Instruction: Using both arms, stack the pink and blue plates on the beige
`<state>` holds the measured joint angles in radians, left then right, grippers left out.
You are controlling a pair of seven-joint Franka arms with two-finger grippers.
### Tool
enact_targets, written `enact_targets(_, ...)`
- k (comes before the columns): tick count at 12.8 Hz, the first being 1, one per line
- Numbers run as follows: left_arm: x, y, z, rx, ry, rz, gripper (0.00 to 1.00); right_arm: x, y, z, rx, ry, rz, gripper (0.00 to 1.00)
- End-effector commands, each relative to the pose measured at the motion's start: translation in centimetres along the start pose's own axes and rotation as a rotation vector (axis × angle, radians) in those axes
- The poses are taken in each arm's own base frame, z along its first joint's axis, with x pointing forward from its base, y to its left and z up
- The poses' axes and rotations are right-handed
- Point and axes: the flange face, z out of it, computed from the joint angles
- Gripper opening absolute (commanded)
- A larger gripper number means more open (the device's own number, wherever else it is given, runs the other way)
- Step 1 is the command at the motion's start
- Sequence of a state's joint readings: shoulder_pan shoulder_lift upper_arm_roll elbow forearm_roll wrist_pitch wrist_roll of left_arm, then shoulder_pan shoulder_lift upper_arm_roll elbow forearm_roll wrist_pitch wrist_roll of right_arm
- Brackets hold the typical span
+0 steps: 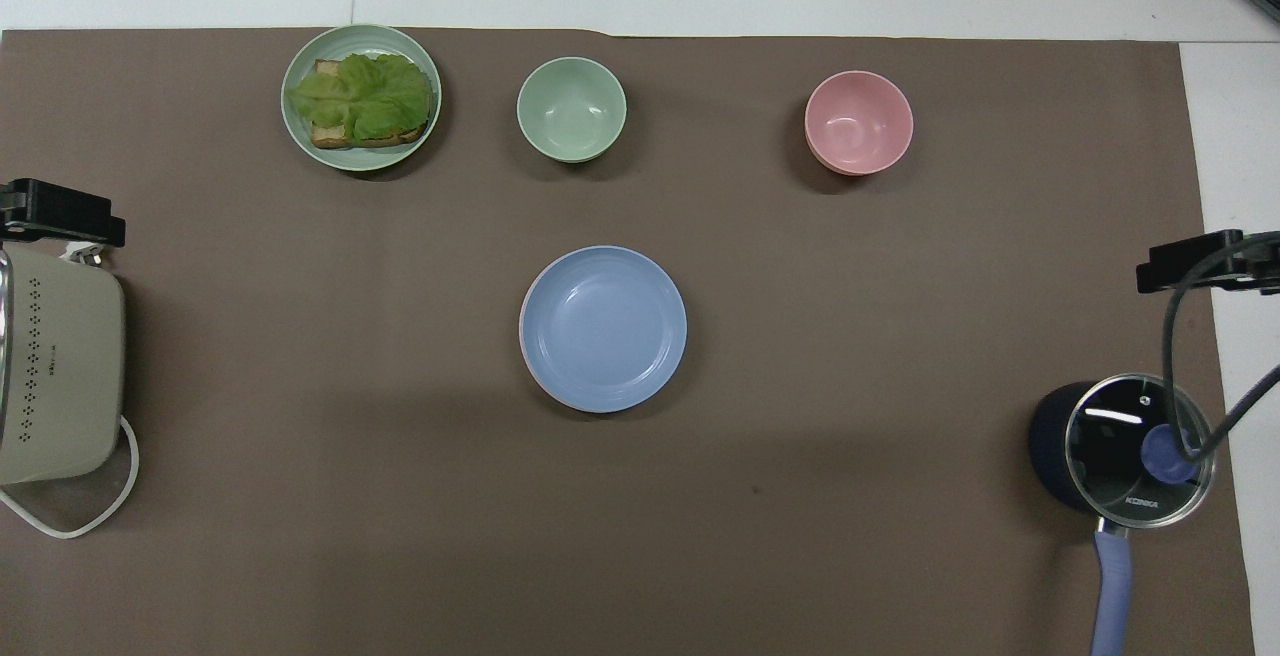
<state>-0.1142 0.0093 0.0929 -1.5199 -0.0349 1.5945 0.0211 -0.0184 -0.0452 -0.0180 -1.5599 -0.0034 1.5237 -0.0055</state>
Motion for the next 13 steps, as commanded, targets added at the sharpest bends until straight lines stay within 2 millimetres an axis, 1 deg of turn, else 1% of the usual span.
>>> enact_targets(1,-0.57,-0.18,-0.37,0.015,-0.007,0.005,1.00,-0.95,-0.31,0.25,-0.007,-0.033,-0.021,1.00)
enact_targets(9,-0.57,-0.26,-0.37,0.015,-0.007,0.004,1.00,-1.12,-0.03,0.28,-0.018,-0.040,-0.024,1.00)
enact_targets(13,-0.57,-0.18,-0.37,0.015,-0.007,0.005,1.00,-1.32,-0.21,0.31,-0.016,-0.041,-0.022,1.00)
